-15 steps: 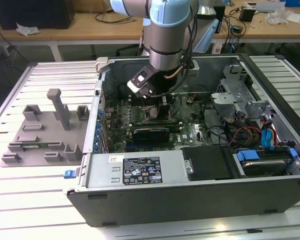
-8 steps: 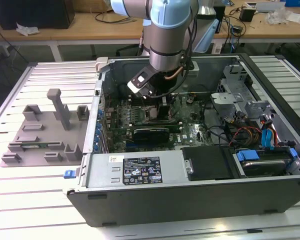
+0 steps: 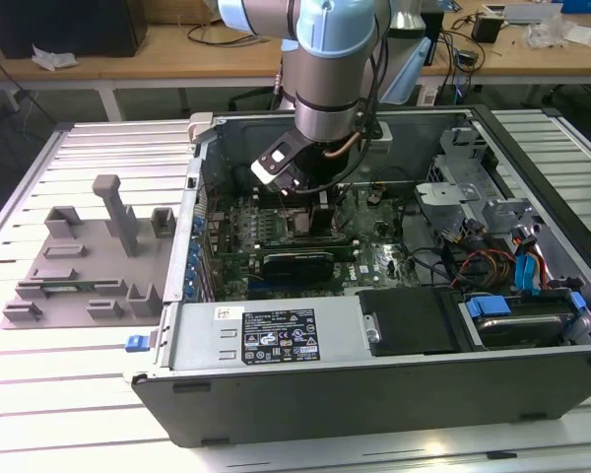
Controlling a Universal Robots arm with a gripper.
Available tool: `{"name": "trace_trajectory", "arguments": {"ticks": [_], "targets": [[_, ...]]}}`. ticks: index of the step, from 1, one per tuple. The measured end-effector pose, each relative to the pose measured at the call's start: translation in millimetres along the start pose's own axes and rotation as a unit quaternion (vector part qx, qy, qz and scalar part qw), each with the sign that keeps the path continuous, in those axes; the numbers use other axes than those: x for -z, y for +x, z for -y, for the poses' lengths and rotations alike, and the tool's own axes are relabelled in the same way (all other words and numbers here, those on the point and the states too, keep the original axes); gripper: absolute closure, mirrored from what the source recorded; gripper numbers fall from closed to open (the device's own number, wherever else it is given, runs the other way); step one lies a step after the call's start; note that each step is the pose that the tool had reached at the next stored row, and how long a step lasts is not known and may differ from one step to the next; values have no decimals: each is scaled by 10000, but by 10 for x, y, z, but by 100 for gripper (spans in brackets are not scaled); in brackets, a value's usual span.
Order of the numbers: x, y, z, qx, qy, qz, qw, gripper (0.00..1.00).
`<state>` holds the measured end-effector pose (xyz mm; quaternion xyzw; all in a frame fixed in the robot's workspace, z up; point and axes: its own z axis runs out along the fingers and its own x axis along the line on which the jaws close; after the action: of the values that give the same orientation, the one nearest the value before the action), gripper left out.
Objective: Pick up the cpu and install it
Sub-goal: 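Place the cpu into insertion slot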
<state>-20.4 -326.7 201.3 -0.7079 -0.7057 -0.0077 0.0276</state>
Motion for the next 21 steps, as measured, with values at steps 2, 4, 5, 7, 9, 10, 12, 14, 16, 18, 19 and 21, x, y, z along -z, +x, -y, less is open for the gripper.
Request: {"name": "trace_trajectory", "arguments": {"ticks": [2, 4, 5, 7, 9, 10, 12, 14, 16, 18, 19, 21], "targets": [[-1, 0, 0, -12, -1, -3, 10000, 47], [-1, 0, 0, -12, -1, -3, 10000, 47], [-1, 0, 0, -43, -2, -4, 10000, 47], [-2, 0, -1, -114, -6, -8, 9999, 47], [-2, 0, -1, -159, -8, -8, 9999, 47], [-3, -1, 0, -162, -9, -9, 9999, 47], [-8, -1, 0, -162, -8, -7, 9999, 47], [-10, -1, 0, -162, -8, -8, 9999, 47], [-11, -1, 0, -162, -8, -8, 9999, 47], [-12, -1, 0, -162, -8, -8, 9999, 47], [-13, -1, -1, -162, -10, -10, 9999, 45], [-14, 0, -1, -162, -9, -11, 9999, 39]]}}
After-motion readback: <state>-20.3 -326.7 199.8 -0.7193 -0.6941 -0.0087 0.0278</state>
